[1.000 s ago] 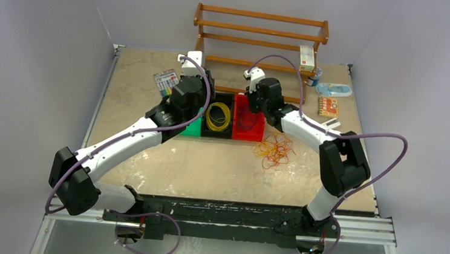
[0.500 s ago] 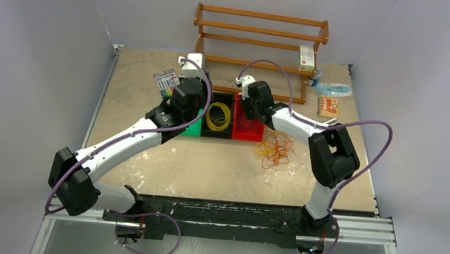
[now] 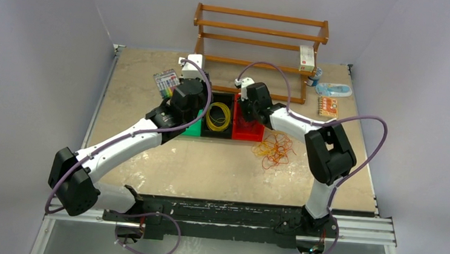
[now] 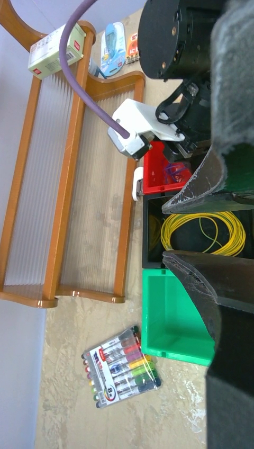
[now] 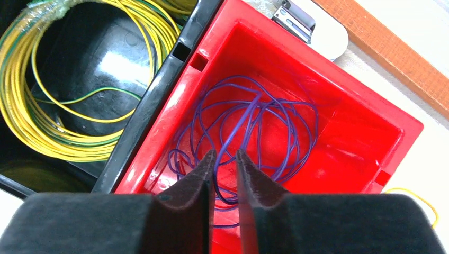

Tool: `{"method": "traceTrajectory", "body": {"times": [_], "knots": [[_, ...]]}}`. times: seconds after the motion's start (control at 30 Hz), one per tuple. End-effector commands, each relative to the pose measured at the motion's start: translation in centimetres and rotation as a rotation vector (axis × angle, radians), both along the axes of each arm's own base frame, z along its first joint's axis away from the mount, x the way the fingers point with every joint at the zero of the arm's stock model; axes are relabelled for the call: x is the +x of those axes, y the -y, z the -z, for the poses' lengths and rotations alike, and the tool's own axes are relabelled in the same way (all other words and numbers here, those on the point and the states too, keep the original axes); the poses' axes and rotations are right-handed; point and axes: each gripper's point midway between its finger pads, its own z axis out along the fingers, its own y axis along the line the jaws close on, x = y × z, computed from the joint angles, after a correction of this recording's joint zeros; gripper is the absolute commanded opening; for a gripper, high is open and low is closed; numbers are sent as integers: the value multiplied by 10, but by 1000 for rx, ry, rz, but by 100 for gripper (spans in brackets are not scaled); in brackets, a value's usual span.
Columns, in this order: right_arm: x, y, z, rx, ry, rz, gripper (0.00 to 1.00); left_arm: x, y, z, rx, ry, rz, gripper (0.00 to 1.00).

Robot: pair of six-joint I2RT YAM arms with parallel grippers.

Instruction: Untangle the cables

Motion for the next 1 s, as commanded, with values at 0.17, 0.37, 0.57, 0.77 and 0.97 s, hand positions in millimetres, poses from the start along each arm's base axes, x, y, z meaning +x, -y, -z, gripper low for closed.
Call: {"method": "traceTrajectory", "body": {"times": [0.17,0.37,0.57,0.77,0.97], "knots": [[3,-7,-72,117,127,13,34,-2,-9,-17,-36,51,-22,31],[0,2,-92,112,156,40,45,-2,-9,-15,-34,47,-21,31],[-2,16,-115,134,219,118,53,-1,-7,-14,-35,43,-17,32],[-6,56,-133,190,273,345,51,2,2,-10,-35,27,12,32],[-21,108,-117,246,204,516,48,5,14,-4,-38,8,55,31]]}}
